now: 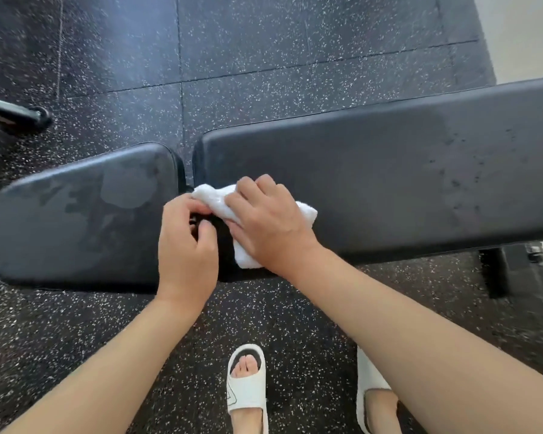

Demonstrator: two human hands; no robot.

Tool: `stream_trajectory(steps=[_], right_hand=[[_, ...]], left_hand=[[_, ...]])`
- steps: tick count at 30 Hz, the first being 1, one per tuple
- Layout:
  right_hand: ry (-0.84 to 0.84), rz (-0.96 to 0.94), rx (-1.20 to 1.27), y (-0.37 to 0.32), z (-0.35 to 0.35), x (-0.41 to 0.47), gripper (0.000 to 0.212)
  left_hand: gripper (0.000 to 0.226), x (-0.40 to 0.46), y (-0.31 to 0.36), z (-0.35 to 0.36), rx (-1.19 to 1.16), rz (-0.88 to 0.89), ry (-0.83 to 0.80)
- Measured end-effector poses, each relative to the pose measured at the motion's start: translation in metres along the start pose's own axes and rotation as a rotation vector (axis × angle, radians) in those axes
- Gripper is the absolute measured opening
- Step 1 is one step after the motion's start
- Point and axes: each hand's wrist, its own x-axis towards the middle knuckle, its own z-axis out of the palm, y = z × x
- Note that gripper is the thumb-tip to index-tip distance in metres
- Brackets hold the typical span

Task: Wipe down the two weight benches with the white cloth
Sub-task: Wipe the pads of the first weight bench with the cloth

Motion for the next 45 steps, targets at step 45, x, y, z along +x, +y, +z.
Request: stream_trajectory(steps=[45], right_hand=[[0.111,0.423,-0.114,0.274,-0.094,0.018,0.027]], left_hand=[[0.044,0.021,0.132,0.227,0.622,0.492,-0.175]])
